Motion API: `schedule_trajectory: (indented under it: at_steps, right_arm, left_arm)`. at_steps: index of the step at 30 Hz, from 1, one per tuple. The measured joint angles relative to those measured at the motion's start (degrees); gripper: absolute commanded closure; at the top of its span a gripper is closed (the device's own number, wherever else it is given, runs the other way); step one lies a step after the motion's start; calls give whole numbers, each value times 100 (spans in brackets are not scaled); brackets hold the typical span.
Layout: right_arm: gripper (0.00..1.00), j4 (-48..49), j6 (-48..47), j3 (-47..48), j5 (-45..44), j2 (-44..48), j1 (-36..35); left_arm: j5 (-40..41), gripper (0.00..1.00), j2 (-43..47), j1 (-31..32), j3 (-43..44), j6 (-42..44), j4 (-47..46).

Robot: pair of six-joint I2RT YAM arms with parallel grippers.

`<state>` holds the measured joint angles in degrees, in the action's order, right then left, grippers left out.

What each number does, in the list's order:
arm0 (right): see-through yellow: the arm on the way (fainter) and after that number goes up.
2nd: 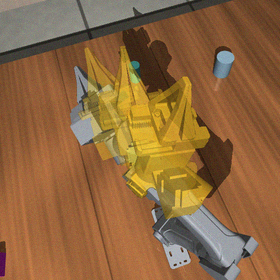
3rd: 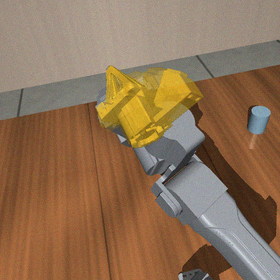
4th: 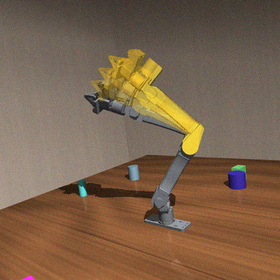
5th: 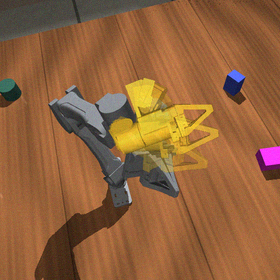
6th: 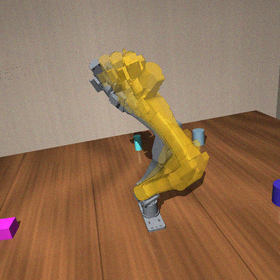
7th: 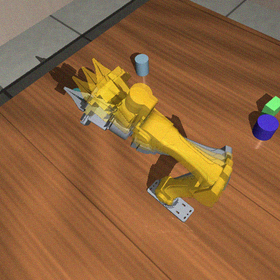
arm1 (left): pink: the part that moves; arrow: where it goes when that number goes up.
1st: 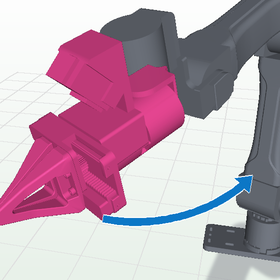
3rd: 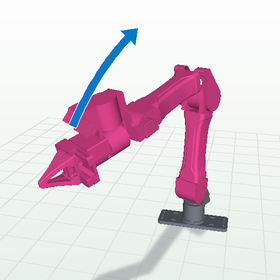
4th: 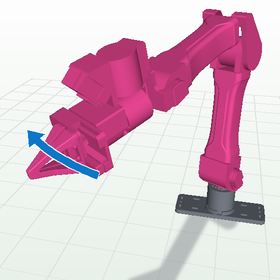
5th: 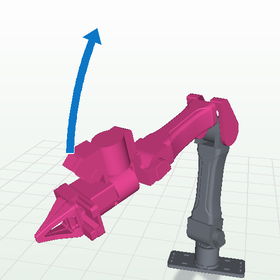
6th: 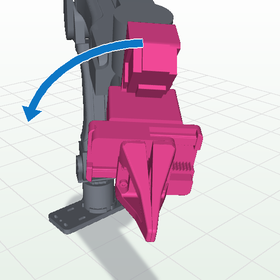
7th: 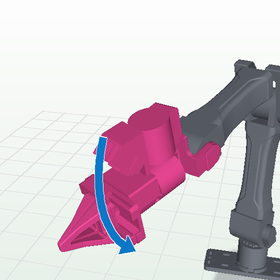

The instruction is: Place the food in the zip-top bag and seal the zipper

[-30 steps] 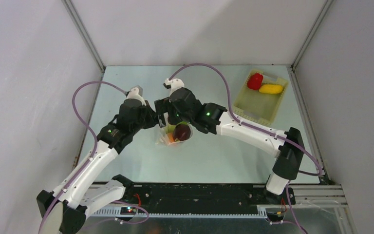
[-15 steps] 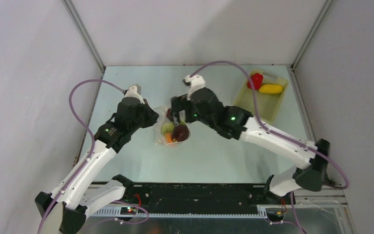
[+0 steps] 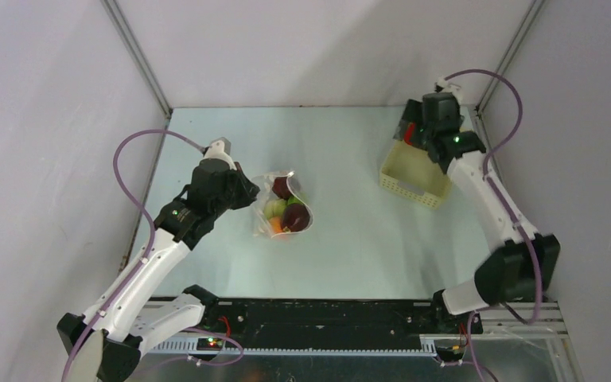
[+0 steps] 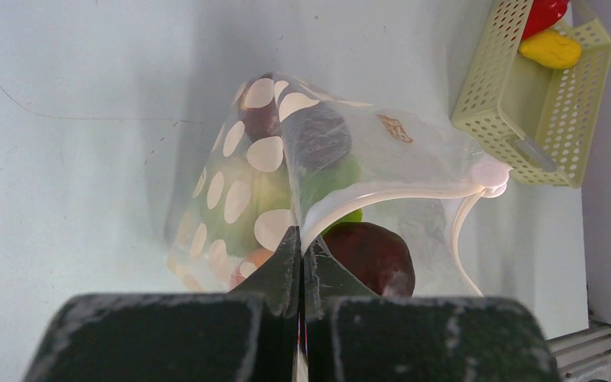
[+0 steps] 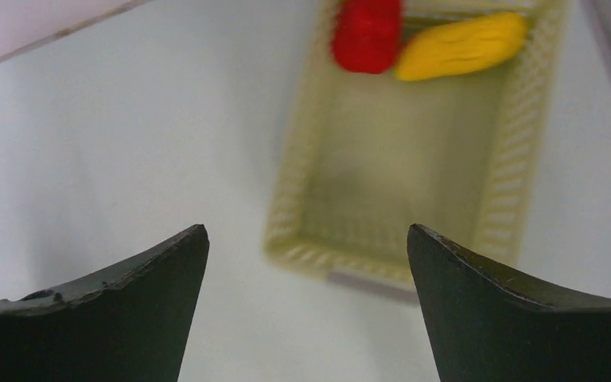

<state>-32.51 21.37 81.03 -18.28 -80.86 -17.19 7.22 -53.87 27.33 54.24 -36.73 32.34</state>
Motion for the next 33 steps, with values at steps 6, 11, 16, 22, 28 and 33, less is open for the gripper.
schedule_trajectory:
  at_steps: [6,11,16,22,28,33]
  right_arm:
    - [3,-136,2,859,656,-1740,1515]
    - [6,-127,-9,1805,1093,-2924,2044]
    - [7,-85,-87,2763,1440,-3862,2260]
    - [11,31,-87,3383,1786,-4527,2269]
    - [16,133,-42,3523,1923,-4763,2269]
    - [20,149,-39,3871,1923,-5097,2280]
  left_arm:
    - [-61,100,-11,0,0,33,-48]
    - [-85,100,-50,0,0,74,-55]
    - [-94,100,-122,0,11,79,-138]
    - [-98,100,-466,0,151,76,-181]
    - [-105,100,-595,0,151,74,-179]
    - [-101,100,-605,0,151,76,-177]
